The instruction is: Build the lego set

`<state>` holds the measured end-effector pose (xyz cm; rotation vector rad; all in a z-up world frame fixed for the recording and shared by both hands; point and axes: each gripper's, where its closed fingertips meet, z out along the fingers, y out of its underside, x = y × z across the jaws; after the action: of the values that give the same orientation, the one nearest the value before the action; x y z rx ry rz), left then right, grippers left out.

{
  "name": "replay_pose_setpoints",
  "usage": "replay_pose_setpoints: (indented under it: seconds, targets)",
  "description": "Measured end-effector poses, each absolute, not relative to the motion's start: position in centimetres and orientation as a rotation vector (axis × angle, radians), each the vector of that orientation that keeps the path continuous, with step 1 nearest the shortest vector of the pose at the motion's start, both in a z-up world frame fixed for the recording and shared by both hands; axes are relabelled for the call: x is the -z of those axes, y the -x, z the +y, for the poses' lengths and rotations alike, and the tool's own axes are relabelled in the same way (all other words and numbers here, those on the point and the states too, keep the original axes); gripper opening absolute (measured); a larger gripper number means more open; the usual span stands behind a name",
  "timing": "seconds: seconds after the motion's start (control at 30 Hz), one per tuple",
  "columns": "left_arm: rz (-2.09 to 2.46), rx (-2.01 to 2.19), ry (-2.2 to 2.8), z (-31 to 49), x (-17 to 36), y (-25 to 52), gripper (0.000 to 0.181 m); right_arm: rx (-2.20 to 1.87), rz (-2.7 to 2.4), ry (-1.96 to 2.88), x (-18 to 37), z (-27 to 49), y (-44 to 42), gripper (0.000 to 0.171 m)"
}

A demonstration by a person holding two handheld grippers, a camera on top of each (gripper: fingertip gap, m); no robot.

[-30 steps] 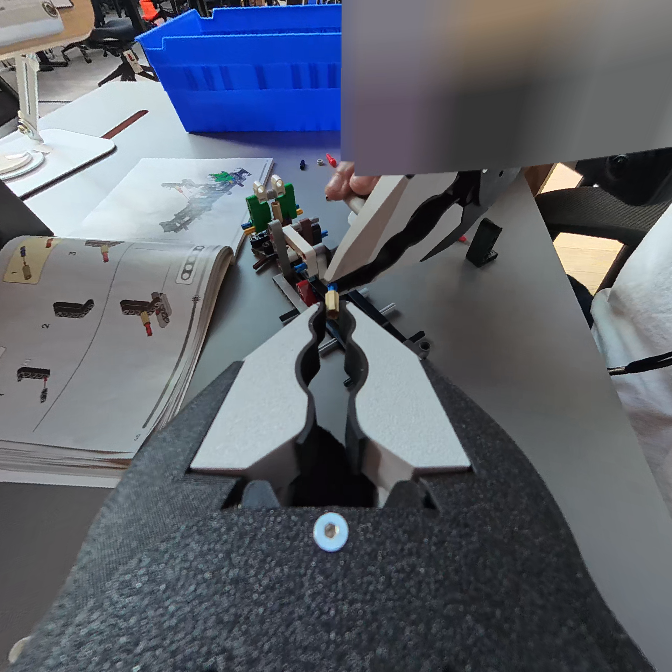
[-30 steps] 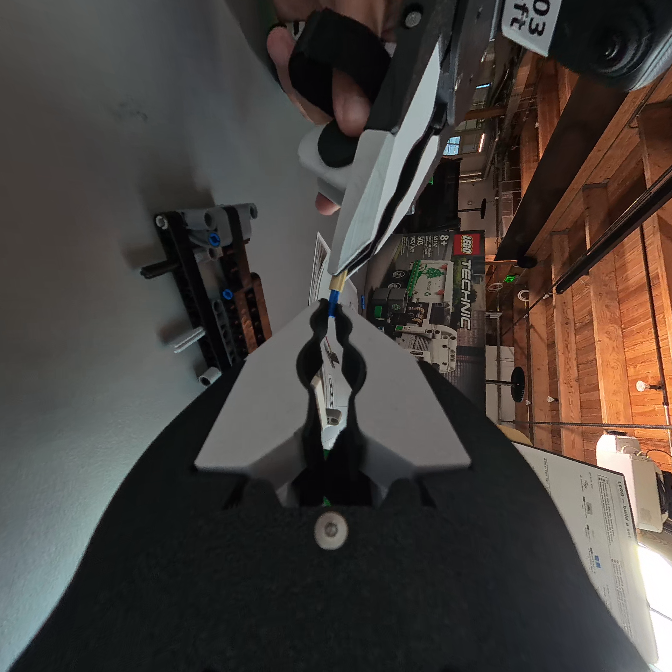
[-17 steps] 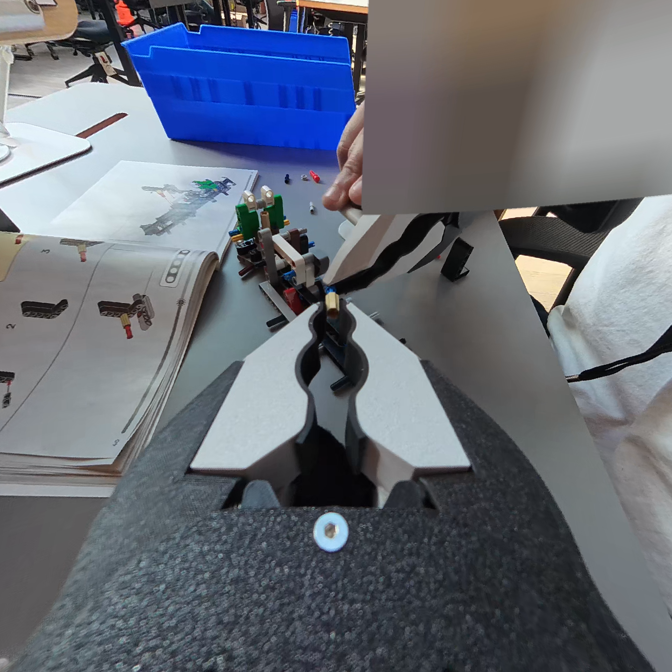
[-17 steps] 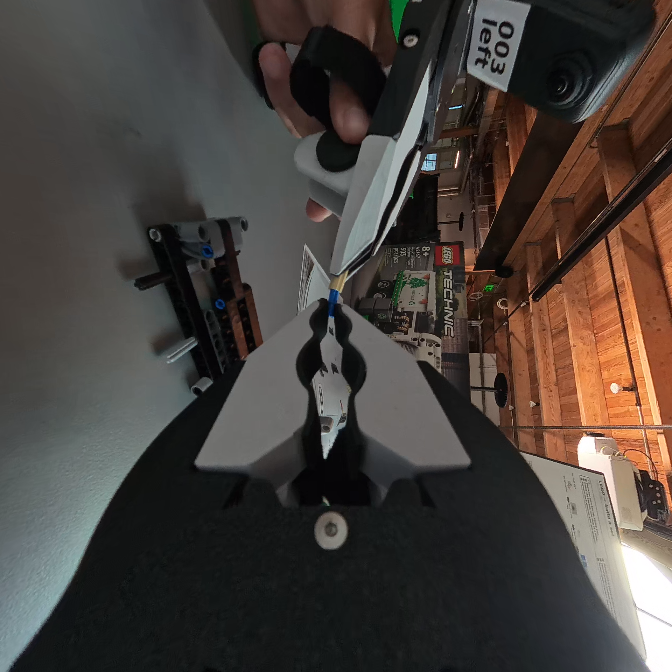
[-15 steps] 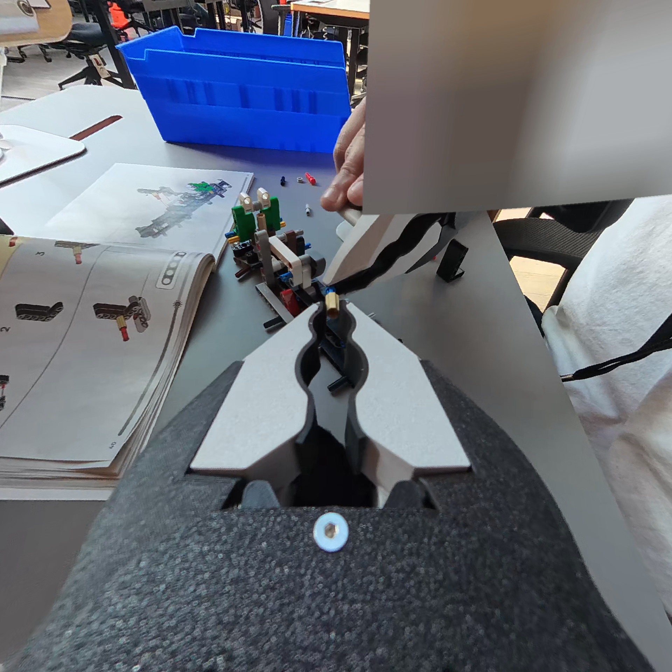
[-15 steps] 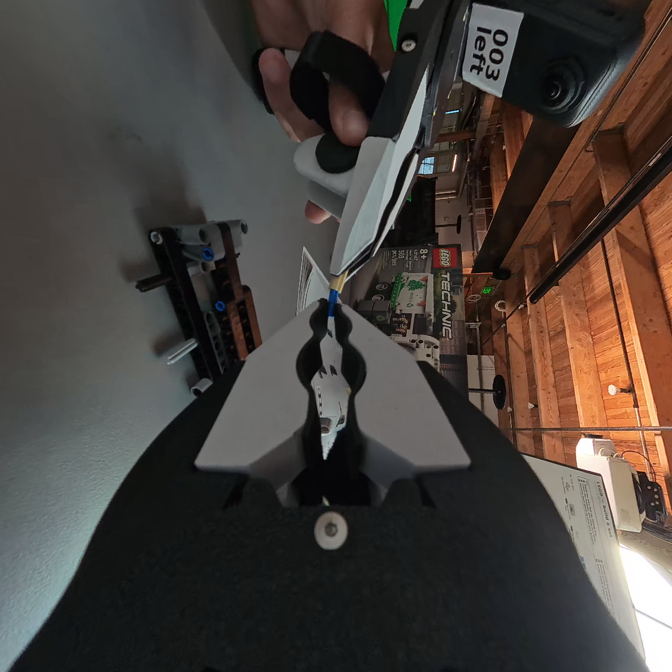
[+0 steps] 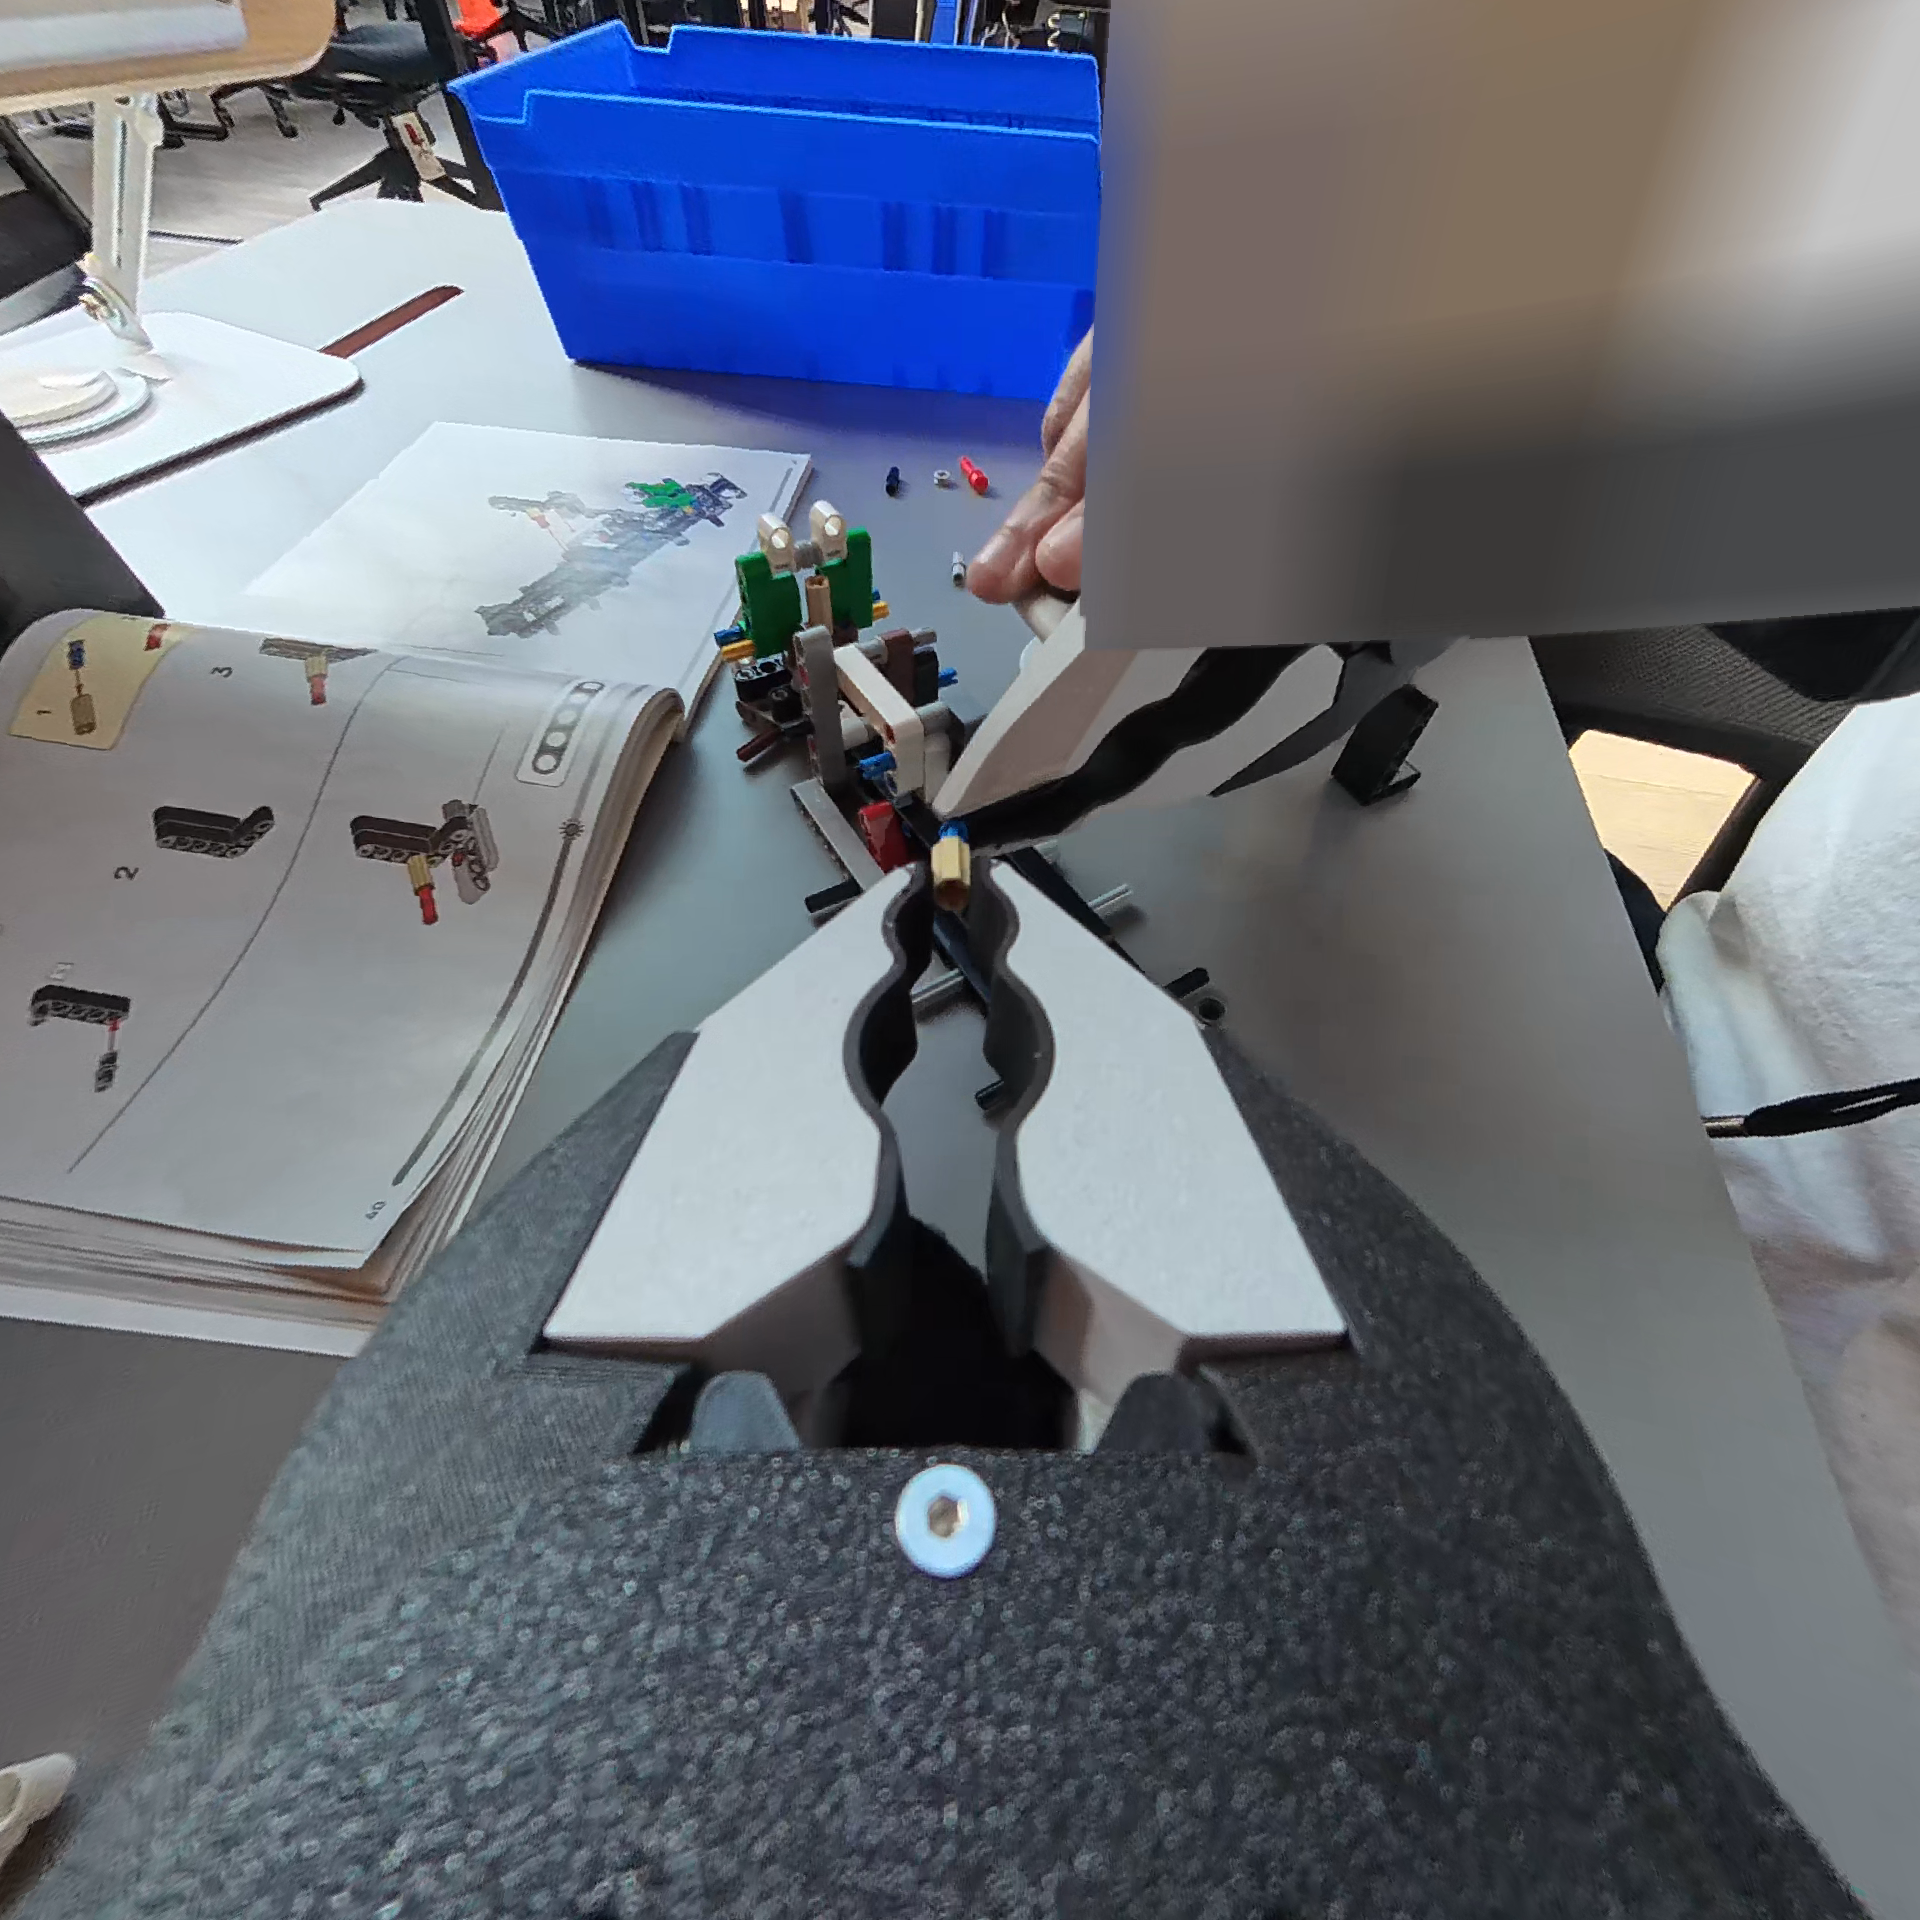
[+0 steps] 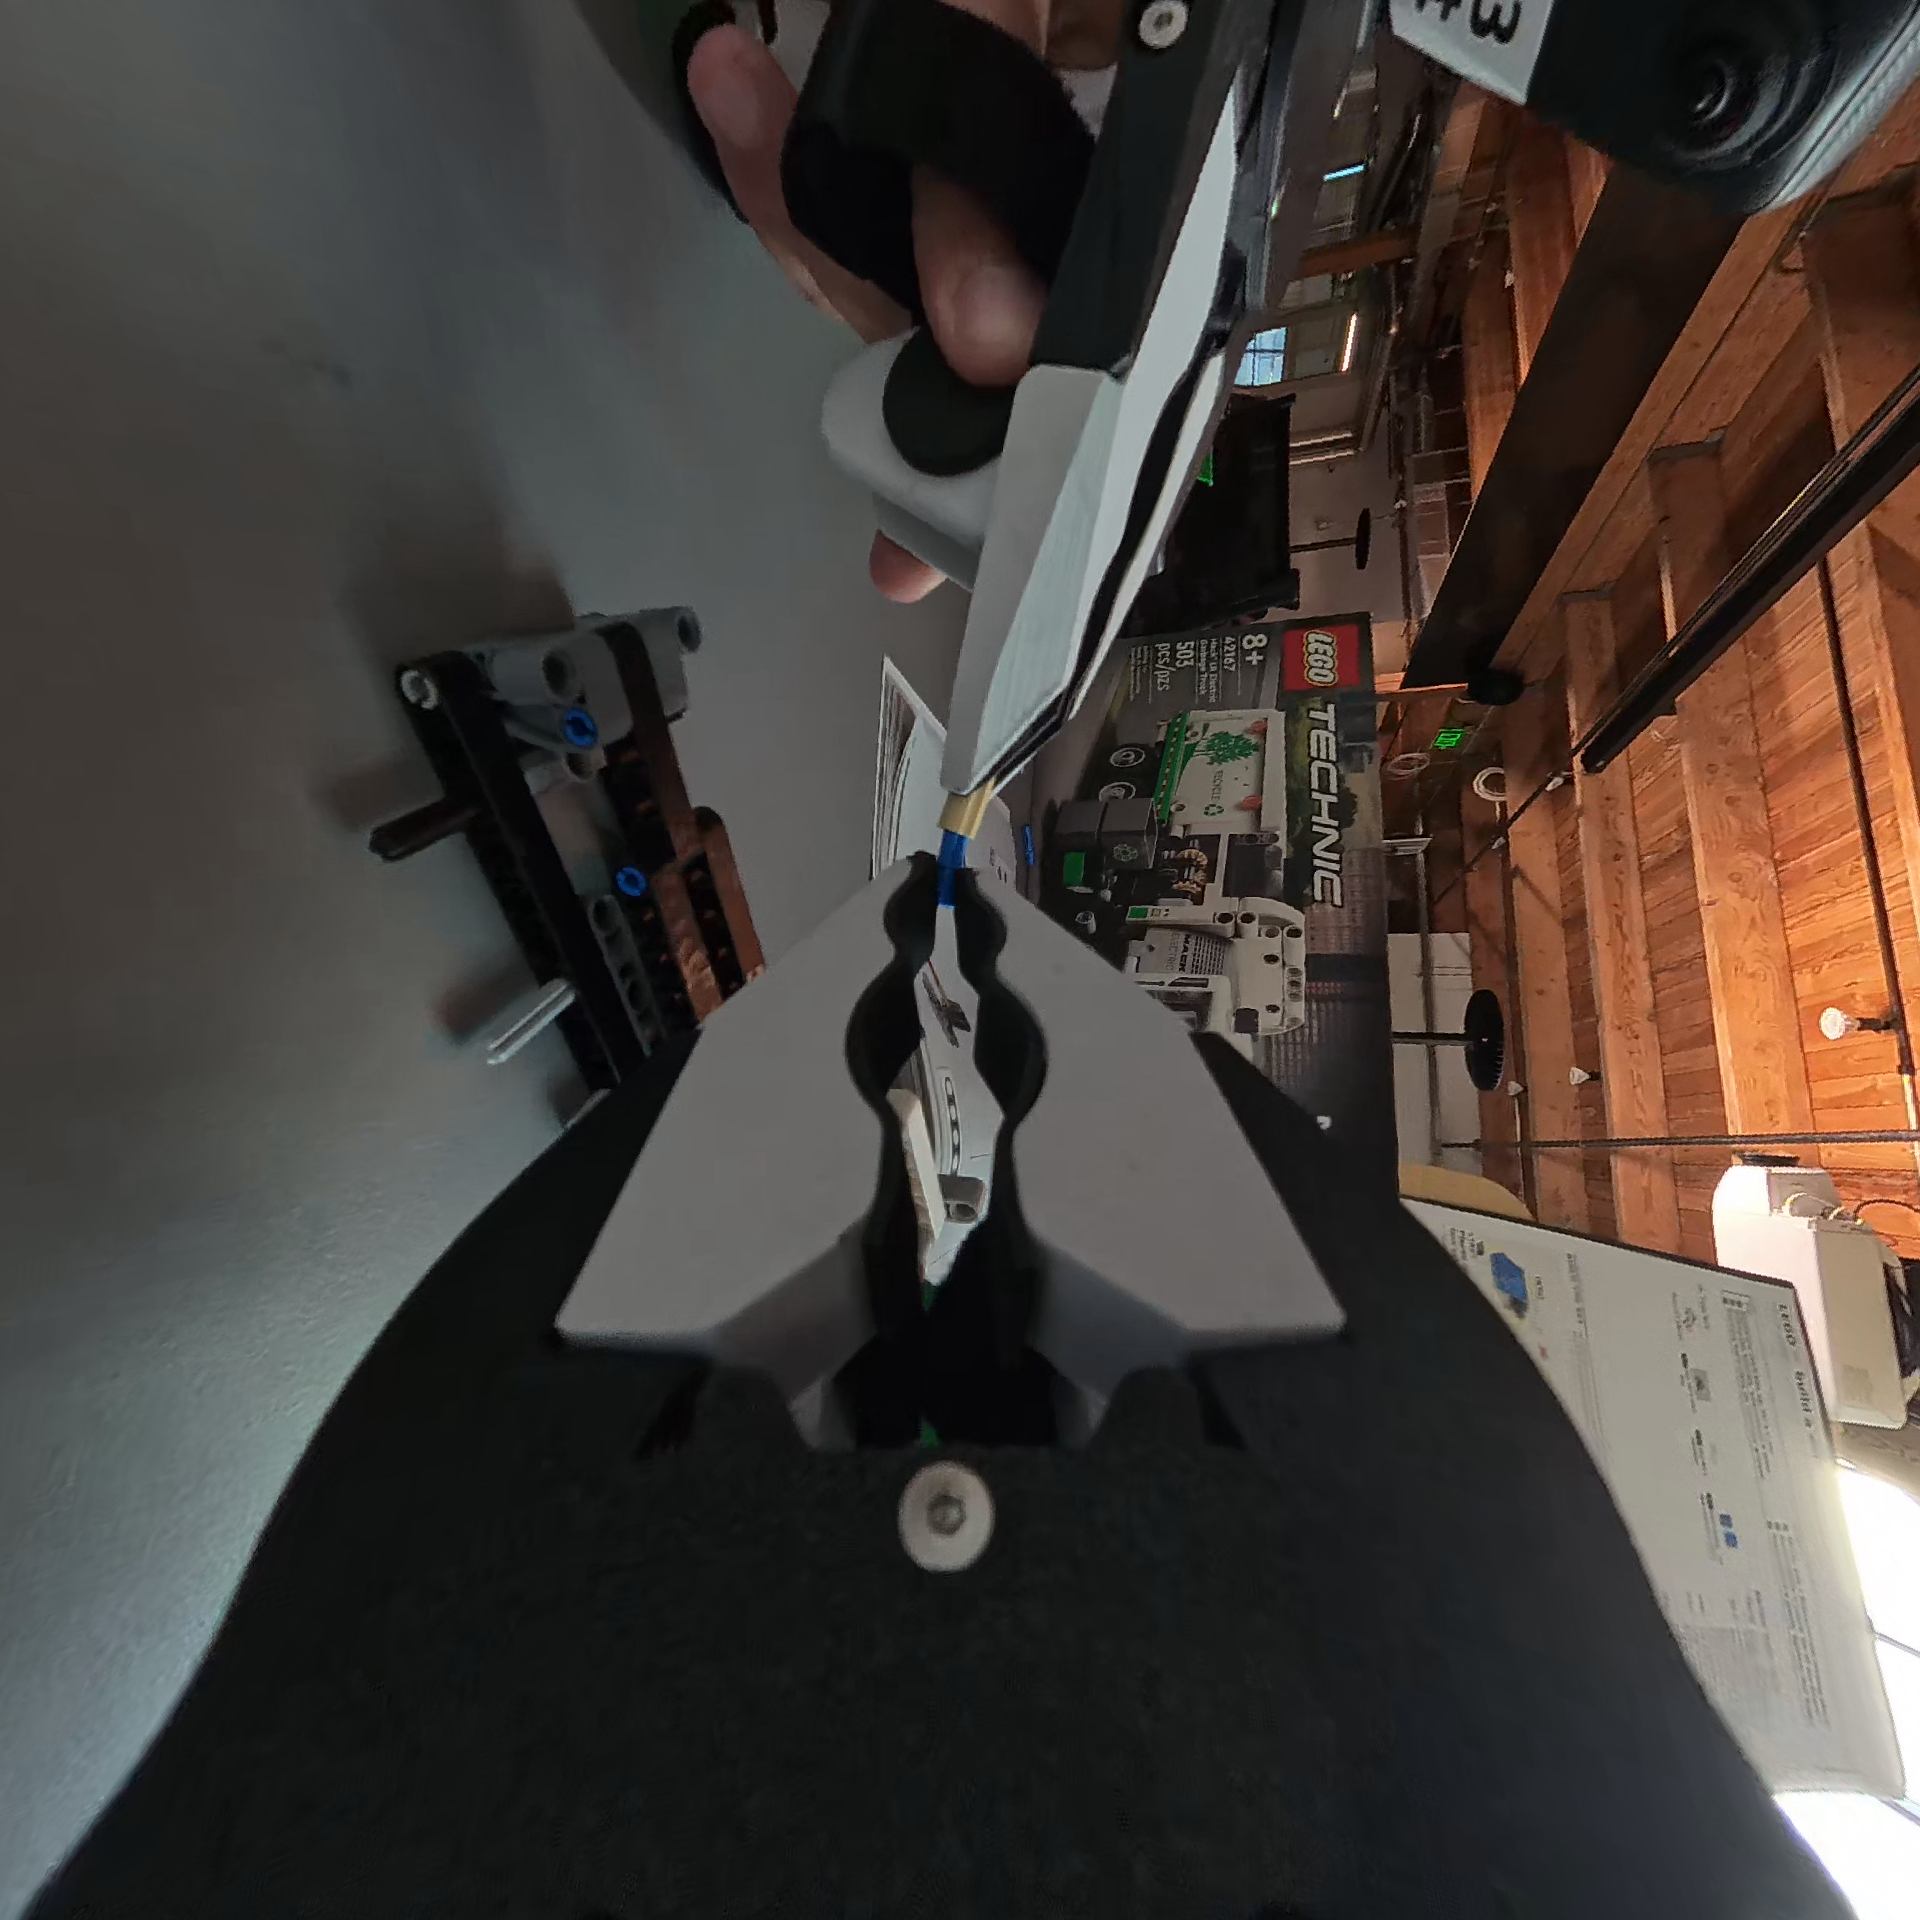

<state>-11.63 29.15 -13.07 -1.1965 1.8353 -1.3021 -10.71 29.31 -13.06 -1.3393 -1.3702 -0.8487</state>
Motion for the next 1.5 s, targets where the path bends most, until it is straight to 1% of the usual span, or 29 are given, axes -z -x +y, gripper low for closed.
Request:
replay_pose_setpoints:
  seconds: [0.47, 0.67, 0.87, 0.93, 1.07, 1.23, 1.5]
  targets:
    - [1.803, 1.398, 1.243, 29.4, 12.6, 11.6, 0.005, 0.751, -1.285, 1.399, 12.8, 29.6, 10.8, 0.002]
    - [1.795, 1.422, 1.223, 29.3, 12.2, 11.6, 0.004, 0.515, -1.180, 1.524, 12.3, 29.6, 10.7, 0.004]
    - [1.804, 1.413, 1.211, 29.2, 12.2, 11.8, 0.004, 0.531, -1.200, 1.531, 12.9, 29.6, 10.7, 0.011]
    - [1.807, 1.406, 1.205, 29.1, 12.2, 11.8, 0.005, 0.531, -1.197, 1.544, 13.0, 29.7, 10.6, 0.011]
    - [1.823, 1.397, 1.198, 28.9, 12.4, 11.8, 0.005, 0.564, -1.212, 1.529, 13.1, 29.7, 10.6, 0.003]
    - [1.811, 1.423, 1.202, 28.8, 12.2, 11.8, 0.005, 0.609, -1.215, 1.503, 12.7, 29.8, 10.5, 0.003]
    - [1.800, 1.350, 1.225, 29.3, 12.7, 11.6, 0.005, 0.667, -1.197, 1.554, 13.2, 30.2, 10.3, 0.002]
